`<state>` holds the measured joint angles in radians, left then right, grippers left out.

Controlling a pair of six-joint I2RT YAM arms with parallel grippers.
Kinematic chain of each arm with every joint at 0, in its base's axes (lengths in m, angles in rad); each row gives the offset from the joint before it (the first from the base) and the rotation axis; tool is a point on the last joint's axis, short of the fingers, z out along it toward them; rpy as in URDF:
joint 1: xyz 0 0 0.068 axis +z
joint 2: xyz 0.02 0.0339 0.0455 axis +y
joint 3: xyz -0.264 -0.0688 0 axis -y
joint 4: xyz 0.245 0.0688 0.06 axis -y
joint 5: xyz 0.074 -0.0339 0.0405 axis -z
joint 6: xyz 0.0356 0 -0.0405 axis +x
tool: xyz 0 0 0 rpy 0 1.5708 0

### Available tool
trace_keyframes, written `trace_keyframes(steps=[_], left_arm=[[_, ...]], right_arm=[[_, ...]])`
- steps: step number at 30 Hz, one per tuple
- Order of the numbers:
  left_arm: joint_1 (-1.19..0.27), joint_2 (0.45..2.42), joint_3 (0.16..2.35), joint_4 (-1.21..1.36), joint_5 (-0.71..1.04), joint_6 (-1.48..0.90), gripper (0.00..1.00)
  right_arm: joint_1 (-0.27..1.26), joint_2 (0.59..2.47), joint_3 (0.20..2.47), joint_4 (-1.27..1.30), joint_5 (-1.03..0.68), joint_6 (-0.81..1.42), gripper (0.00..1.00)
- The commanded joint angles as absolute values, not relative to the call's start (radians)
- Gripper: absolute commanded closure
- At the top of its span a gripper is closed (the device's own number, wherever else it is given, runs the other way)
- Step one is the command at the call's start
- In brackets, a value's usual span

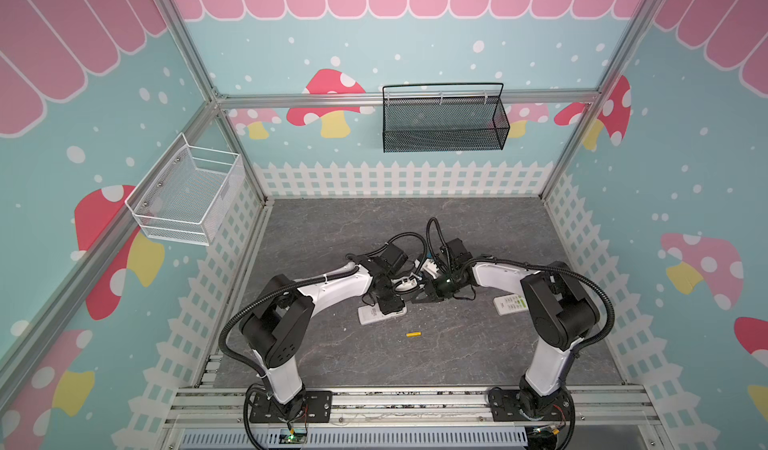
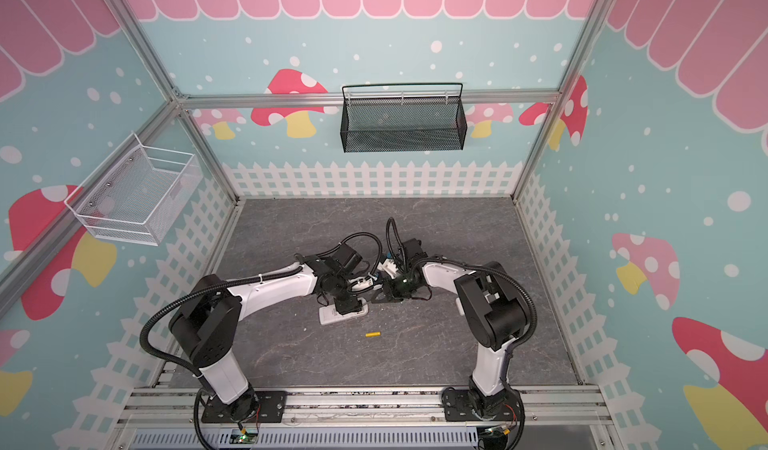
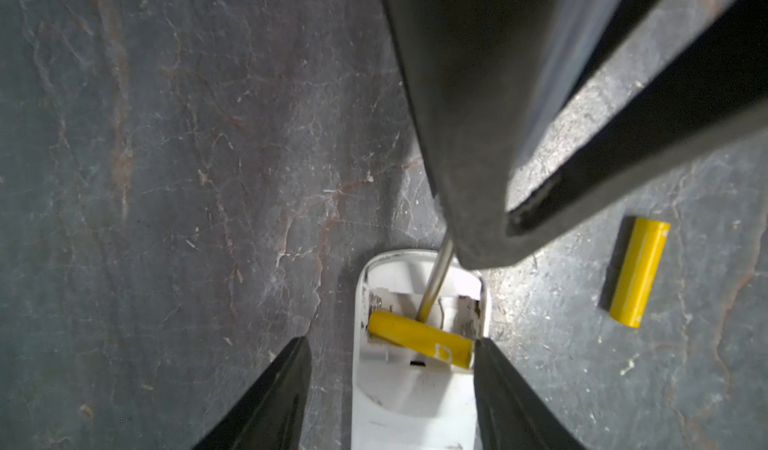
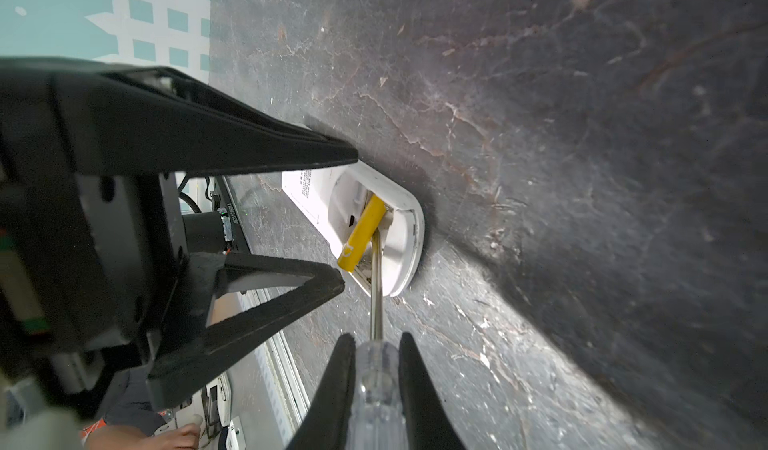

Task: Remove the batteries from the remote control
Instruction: 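Pry under the remaining yellow battery with the screwdriver tip in the right gripper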

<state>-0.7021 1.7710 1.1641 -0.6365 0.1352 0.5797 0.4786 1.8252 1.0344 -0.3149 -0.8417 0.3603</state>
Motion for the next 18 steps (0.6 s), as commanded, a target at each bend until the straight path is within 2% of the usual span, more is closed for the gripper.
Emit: trace_keyframes(steps=[1,11,18], left_arm=[[-0.717,1.759,1.155,-0.655,0.162,0.574,0.35],[-0.717,1.763,1.133,-0.63,0.13,0.58,0.34],[-0.713,1.764,1.139,-0.62,0.12,0.571,0.47]], right_arm=[[0.482,1.801,1.014,-0.243,-0.916,0.388,1.0],[0.483,1.821,1.024,-0.243,-0.921,0.387,1.0],[0.483,1.822,1.033,-0.251,-0.919,0.379,1.0]])
